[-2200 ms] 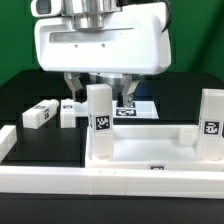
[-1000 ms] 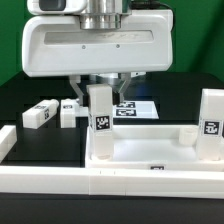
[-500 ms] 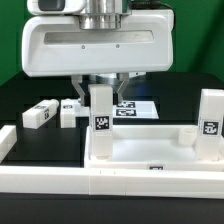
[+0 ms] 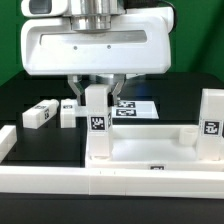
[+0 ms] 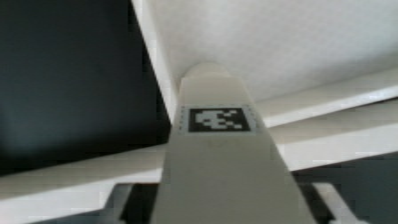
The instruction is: Assemble desk
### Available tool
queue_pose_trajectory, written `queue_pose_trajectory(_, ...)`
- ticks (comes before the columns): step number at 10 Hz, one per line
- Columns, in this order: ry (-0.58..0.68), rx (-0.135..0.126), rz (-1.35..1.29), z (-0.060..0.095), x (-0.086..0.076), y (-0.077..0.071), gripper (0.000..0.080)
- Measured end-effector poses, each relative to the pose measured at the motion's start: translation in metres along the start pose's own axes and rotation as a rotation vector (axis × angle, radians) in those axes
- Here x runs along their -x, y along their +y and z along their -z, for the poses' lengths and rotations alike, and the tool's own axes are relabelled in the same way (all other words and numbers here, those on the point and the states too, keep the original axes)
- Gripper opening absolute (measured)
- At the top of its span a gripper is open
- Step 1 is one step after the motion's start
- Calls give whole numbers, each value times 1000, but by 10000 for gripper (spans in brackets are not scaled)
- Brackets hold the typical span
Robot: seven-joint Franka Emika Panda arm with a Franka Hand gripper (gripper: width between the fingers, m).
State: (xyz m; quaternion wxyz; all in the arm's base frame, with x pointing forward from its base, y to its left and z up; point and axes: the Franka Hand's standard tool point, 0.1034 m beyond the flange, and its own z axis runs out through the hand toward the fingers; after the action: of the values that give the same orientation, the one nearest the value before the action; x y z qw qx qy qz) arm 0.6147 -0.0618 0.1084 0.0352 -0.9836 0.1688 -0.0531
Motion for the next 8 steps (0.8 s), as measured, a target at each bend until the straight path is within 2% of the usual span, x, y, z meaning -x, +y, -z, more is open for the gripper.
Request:
queue_pose_trajectory(5,-1,4,-474,0,1,0,290)
queue_pose_trajectory(8,-6,-2,-766,-1,2,-4,290)
